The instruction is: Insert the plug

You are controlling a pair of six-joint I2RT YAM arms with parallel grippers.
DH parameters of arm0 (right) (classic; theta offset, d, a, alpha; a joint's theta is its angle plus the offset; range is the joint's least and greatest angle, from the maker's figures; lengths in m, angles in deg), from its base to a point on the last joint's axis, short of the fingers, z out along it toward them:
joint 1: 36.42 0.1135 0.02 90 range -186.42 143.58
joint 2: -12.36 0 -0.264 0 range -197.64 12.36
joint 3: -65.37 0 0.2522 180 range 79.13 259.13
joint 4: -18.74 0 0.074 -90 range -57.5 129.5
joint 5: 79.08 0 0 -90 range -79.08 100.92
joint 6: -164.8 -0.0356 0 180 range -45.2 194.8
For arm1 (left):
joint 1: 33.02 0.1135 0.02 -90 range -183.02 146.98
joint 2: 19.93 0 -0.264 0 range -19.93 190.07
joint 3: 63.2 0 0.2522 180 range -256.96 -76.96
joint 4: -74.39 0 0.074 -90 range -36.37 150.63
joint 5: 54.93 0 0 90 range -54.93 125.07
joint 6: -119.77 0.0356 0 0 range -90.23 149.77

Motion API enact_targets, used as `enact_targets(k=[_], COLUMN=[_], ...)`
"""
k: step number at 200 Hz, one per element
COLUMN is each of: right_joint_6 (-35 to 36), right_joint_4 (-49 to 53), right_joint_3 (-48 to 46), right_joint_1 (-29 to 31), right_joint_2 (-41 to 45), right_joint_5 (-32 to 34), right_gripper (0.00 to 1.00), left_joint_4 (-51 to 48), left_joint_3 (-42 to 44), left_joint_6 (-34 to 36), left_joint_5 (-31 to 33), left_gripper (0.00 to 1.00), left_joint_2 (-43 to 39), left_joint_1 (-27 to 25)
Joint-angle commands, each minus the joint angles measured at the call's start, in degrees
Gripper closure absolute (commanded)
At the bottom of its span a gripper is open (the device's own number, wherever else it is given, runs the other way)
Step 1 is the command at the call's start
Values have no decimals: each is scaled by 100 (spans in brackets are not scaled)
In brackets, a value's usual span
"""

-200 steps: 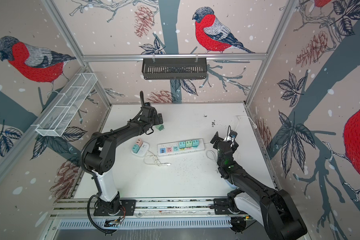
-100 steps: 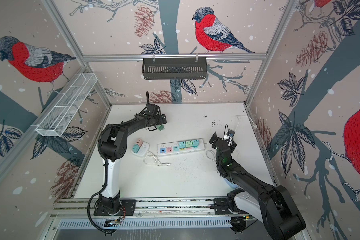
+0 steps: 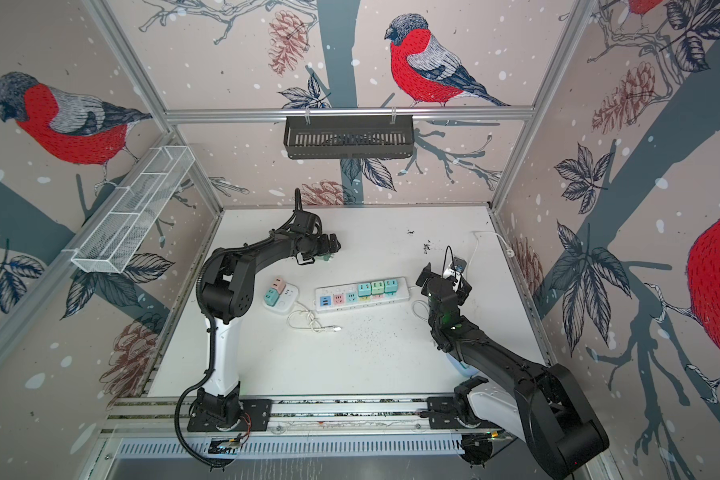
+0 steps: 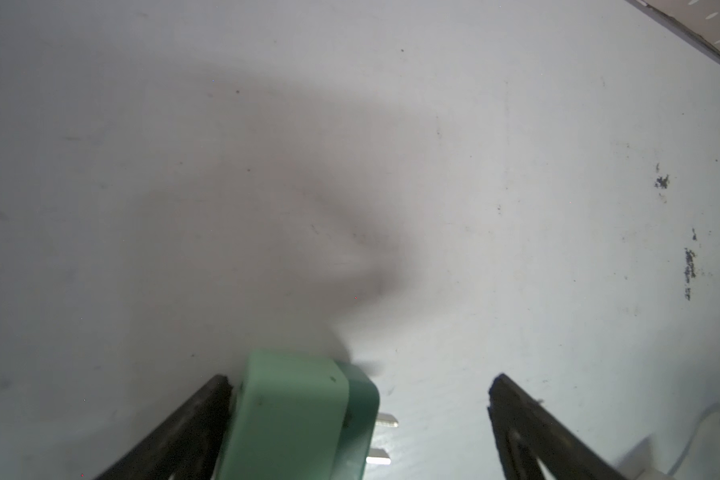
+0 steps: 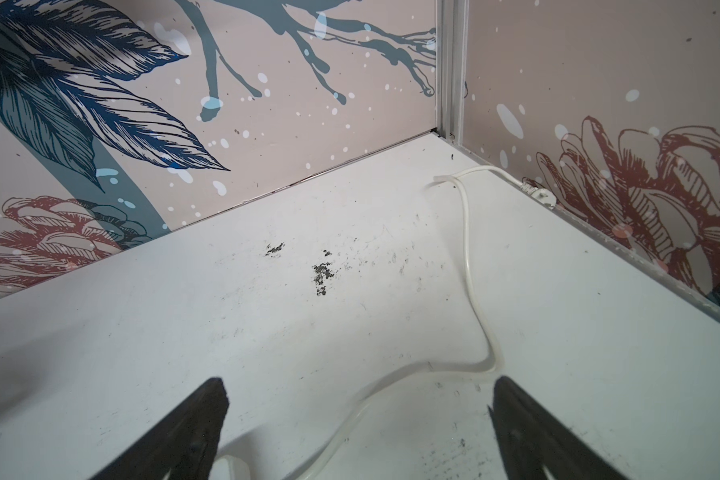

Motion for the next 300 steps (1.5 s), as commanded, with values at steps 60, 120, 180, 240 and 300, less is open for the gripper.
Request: enact_targets(k=[60, 120, 180, 240, 300], right_joint_6=[81, 108, 547, 804, 754], right_joint_4=[-25, -43, -639, 1321, 2940], right_joint_3=[56, 61, -126, 2010, 4004], right_joint_1=[95, 159, 357, 705, 1136], right_joint_2=[-26, -36, 70, -512, -2510], right_joint_5=[259, 335, 41, -1851, -2057], right_gripper=[1, 1, 2, 4, 14], left_joint_4=[28, -76, -132, 1795, 5040], left_joint_3=[-268, -566, -575, 1715, 5543], left_joint_6=[354, 840, 1170, 1038, 1034], left_joint_5=[-472, -799, -401, 193, 1908], left_gripper=[3, 3, 3, 3, 3], left_joint_2=[286, 438, 229, -2038, -5824], left_joint_1=[-28, -323, -684, -684, -679])
